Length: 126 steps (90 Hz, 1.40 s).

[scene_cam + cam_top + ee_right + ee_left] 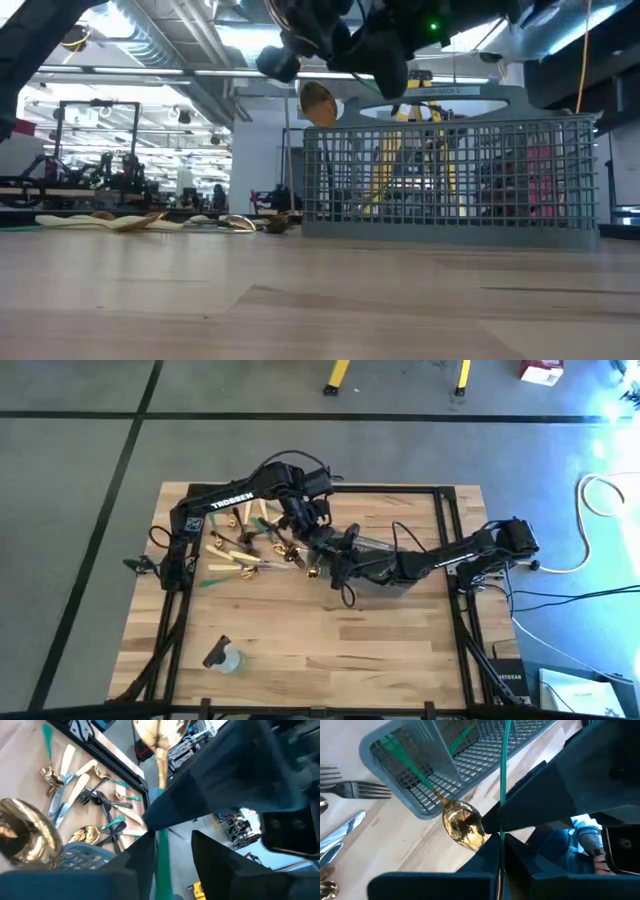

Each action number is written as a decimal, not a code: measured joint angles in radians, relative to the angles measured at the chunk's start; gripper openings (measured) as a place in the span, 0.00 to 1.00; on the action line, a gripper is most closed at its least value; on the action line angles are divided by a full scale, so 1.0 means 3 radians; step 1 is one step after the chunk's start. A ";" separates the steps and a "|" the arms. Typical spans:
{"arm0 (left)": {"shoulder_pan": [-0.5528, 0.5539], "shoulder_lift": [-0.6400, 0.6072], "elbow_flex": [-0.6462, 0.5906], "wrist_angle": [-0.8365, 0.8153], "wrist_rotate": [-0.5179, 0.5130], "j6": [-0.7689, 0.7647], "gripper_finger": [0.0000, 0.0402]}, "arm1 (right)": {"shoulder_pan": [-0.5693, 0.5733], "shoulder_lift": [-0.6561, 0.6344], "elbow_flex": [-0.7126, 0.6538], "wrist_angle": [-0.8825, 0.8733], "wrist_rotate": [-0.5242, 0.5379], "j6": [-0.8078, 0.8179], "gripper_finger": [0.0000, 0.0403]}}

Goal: Sort silverware
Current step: Put the gold spoon into the cutlery rack

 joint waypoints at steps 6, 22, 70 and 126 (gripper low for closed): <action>0.0000 0.0000 0.0000 0.0005 0.0025 0.0001 0.01 | 0.0000 0.0000 0.0000 -0.0066 -0.0007 0.0006 0.23; 0.0000 0.0000 0.0000 0.0009 0.0027 0.0003 0.01 | 0.0001 0.0000 0.0000 -0.0077 -0.0012 0.0007 0.14; 0.0025 0.0000 0.0000 0.0039 -0.0065 0.0037 0.01 | 0.0023 0.0000 0.0000 -0.0082 -0.0044 0.0123 0.03; 0.0060 0.0000 0.0000 0.0036 -0.0160 0.0142 0.01 | 0.0022 0.0000 0.0000 -0.0081 -0.0047 0.0117 0.03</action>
